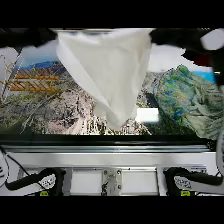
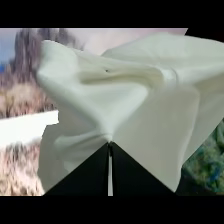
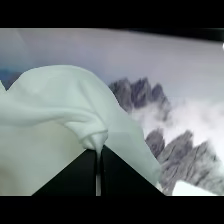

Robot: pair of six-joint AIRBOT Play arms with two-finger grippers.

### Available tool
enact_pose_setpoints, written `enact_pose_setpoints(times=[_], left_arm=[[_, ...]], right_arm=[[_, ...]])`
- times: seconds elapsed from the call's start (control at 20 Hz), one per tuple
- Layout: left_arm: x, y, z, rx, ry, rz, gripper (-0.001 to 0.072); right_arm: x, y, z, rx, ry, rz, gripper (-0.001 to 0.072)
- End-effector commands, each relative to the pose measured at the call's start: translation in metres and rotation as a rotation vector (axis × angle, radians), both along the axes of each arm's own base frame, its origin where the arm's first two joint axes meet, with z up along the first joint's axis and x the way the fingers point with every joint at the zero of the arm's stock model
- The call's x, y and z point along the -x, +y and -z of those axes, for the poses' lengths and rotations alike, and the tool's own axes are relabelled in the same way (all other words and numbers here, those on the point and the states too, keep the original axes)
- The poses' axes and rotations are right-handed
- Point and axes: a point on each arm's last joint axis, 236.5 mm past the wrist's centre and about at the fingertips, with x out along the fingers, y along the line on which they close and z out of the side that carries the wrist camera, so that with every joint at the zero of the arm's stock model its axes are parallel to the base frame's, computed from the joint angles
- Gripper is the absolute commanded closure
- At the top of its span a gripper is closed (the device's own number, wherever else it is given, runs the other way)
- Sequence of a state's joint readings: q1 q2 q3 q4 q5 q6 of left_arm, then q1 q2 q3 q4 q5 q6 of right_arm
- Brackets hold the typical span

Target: Fold the clothes and pants, and hang the long-sleeved shirts on hangers.

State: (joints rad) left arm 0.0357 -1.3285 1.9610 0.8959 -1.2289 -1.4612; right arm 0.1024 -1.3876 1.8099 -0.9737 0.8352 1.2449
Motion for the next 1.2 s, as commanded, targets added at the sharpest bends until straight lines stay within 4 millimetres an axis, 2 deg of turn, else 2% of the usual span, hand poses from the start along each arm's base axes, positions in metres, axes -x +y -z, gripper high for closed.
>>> enact_pose_setpoints(times=[0.0, 0.05, 0.15, 0.3, 0.35, 0.45, 0.55, 0.65, 0.8, 0.9, 0.95, 1.05, 1.1, 1.15], left_arm=[[0.088, -0.008, -0.134, 0.003, -0.364, 0.002, 0.0693], [0.112, -0.008, -0.156, 0.017, -0.446, -0.012, 0.0693], [0.154, -0.005, -0.185, 0.044, -0.571, -0.039, 0.0693], [0.197, 0.004, -0.207, 0.082, -0.686, -0.081, 0.0693], [0.206, 0.007, -0.213, 0.088, -0.723, -0.097, 0.0693], [0.210, 0.013, -0.216, 0.090, -0.758, -0.125, 0.0693], [0.190, 0.021, -0.199, 0.049, -0.720, -0.161, 0.0693], [0.150, 0.020, -0.166, 0.019, -0.608, -0.156, 0.0693], [0.078, 0.011, -0.095, -0.004, -0.373, -0.115, 0.0693], [0.043, 0.003, -0.040, -0.018, -0.199, -0.075, 0.0694], [0.031, 0.003, -0.005, -0.061, -0.100, -0.056, 0.0693], [0.023, -0.002, 0.072, -0.119, 0.144, 0.020, 0.0691], [0.024, -0.005, 0.115, -0.134, 0.271, 0.054, 0.0494], [0.025, -0.008, 0.154, -0.136, 0.380, 0.082, 0.0173]], right_arm=[[0.099, -0.019, -0.130, -0.001, -0.282, 0.019, 0.0695], [0.126, -0.021, -0.155, -0.007, -0.342, 0.020, 0.0695], [0.172, -0.025, -0.190, -0.016, -0.436, 0.022, 0.0695], [0.219, -0.034, -0.219, -0.009, -0.531, 0.041, 0.0695], [0.227, -0.040, -0.223, 0.009, -0.550, 0.066, 0.0695], [0.226, -0.056, -0.222, -0.005, -0.524, 0.140, 0.0695], [0.213, -0.071, -0.212, -0.001, -0.470, 0.210, 0.0695], [0.186, -0.076, -0.185, 0.028, -0.376, 0.236, 0.0696], [0.136, -0.068, -0.119, 0.088, -0.165, 0.205, 0.0695], [0.110, -0.064, -0.072, 0.133, -0.023, 0.185, 0.0696], [0.102, -0.063, -0.048, 0.159, 0.052, 0.169, 0.0696], [0.094, -0.061, -0.026, 0.177, 0.120, 0.156, 0.0696], [0.091, -0.061, -0.024, 0.175, 0.122, 0.157, 0.0696], [0.089, -0.061, -0.024, 0.173, 0.118, 0.159, 0.0696]])
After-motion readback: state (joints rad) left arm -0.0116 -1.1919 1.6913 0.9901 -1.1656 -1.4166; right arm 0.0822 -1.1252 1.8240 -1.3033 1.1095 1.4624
